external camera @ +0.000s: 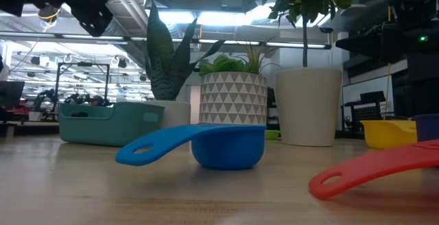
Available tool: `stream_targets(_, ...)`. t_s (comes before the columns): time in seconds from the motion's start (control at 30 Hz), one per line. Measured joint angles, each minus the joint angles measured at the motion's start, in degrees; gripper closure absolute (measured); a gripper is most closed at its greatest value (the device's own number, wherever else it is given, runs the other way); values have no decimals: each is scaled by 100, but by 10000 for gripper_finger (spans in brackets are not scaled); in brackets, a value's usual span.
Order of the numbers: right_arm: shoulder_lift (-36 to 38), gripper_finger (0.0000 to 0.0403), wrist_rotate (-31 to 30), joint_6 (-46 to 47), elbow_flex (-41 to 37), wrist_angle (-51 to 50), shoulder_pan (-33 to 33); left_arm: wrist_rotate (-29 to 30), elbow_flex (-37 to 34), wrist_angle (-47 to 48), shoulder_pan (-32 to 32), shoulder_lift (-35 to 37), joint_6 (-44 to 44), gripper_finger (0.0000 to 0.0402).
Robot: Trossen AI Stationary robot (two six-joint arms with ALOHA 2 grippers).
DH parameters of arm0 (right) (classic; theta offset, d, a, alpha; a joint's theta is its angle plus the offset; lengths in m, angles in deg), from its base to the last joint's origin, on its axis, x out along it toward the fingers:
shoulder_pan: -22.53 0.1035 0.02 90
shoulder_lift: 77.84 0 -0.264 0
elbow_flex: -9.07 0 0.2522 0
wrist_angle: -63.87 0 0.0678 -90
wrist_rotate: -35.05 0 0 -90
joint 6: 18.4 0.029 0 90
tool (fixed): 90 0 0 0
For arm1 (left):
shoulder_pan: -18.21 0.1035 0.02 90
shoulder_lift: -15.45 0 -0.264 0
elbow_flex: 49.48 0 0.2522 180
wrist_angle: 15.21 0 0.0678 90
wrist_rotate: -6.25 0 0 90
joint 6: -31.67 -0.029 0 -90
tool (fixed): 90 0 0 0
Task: Nest measuring cups in basket
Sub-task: Adjust the light blue measuring cup
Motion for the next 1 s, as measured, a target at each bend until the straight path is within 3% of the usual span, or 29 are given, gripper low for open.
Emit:
stream_targets(0.3,0,247,0,-2,0,0,0,-89,507,746,-832,-715,1532,172)
stream_targets(0.57,0,247,0,-2,0,0,0,-204,579,1625,-1186,-920,3179,172)
stream_targets(0.83,1,247,0,-1,0,0,0,-133,579,1833,-1274,-918,3388,171)
stream_targets(1.0,0,247,0,-2,0,0,0,481,579,1833,-1274,-918,3428,172)
